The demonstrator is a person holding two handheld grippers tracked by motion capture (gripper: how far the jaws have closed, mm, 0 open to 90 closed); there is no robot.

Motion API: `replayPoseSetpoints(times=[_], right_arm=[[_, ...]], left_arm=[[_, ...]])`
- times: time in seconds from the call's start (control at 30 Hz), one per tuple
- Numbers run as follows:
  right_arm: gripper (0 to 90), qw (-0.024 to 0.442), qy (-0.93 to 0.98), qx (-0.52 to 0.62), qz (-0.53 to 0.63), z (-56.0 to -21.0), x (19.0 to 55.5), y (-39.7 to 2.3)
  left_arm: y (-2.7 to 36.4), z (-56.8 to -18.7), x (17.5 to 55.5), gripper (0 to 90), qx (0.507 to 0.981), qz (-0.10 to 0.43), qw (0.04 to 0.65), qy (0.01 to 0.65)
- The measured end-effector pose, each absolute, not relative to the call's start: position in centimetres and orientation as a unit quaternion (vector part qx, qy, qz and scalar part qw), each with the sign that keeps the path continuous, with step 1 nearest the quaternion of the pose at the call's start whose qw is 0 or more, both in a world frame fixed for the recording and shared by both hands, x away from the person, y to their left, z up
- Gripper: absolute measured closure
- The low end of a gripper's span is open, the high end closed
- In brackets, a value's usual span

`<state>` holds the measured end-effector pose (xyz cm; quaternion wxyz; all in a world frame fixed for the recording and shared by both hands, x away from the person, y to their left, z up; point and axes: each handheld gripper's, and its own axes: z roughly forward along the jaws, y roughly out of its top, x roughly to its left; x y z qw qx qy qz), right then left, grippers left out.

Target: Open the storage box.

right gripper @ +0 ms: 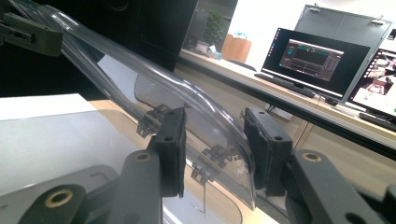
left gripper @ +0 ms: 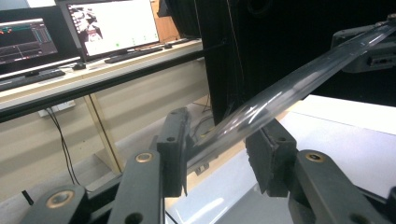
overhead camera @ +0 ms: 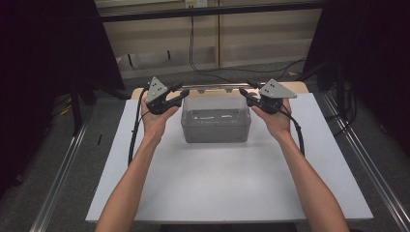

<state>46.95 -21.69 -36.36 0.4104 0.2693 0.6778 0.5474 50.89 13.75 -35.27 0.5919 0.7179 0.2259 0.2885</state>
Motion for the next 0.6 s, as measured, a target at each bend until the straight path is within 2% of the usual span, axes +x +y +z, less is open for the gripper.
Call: replayPoseSetpoints(times=[0.6], right_arm=[[60.9, 0.400, 0.672, 0.279, 0.557, -36.3, 48.5, -22.0]], left_arm=[[13.9, -35.6, 52.8, 64.5, 0.715, 0.278, 0.594, 0.242]])
